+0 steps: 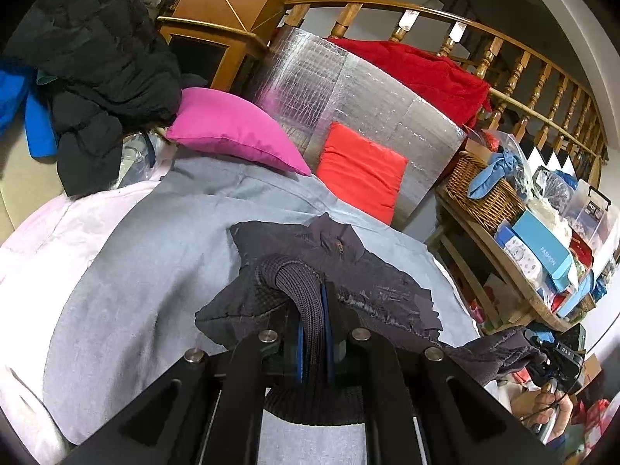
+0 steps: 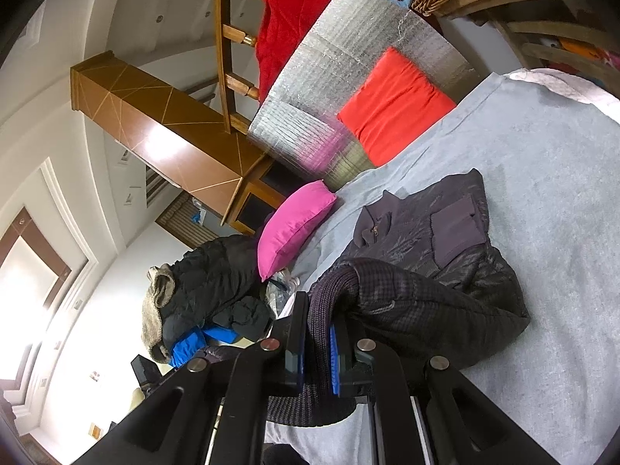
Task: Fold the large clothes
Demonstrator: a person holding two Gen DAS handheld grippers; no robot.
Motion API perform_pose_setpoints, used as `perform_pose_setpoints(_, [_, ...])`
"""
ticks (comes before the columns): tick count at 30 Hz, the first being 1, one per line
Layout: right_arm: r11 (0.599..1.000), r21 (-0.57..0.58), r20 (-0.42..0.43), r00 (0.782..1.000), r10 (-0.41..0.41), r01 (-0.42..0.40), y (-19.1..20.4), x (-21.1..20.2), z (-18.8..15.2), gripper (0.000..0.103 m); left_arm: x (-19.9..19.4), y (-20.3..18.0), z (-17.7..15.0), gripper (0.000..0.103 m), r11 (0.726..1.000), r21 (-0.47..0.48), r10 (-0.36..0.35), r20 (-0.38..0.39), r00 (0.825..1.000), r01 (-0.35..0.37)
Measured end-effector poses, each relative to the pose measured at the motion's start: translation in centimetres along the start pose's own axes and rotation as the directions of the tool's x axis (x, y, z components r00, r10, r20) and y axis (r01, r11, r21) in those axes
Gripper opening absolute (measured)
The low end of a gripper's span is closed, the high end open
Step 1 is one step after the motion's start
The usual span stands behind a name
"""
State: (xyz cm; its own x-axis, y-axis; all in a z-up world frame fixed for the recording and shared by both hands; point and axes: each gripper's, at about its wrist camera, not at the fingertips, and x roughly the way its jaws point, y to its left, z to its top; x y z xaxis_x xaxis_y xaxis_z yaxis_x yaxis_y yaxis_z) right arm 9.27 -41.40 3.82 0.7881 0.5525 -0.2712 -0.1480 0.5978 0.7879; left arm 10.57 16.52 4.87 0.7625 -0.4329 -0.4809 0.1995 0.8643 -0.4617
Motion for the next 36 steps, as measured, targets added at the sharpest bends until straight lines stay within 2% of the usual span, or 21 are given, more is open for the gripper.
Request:
perform_pose_setpoints(14, [0.998,-0.06,-0.001,0.999,-0.032,0.032,1.2,0.7,1.5,0.01,0.8,-0.6,1.5,0.009,0.999,0.039,-0.011,0.014,1.0,0.011])
perform_pose_setpoints(28, [0.996,-0.083,0.014,1.0,-0.026,0.027,1.6,2.3,3.8,0.01,2.2,-0.9,3.1,0.009,0.999,0.049,-0.004,0.029,1.0,0.002])
perform_pose_setpoints(36, [0.997,-0.069,0.029,0.999,-0.025,0.027,1.2,1.2,2.6,0.01,1.4,-1.0,2.1,0.009,0.998,0.056,-0.008,0.029,1.0,0.006])
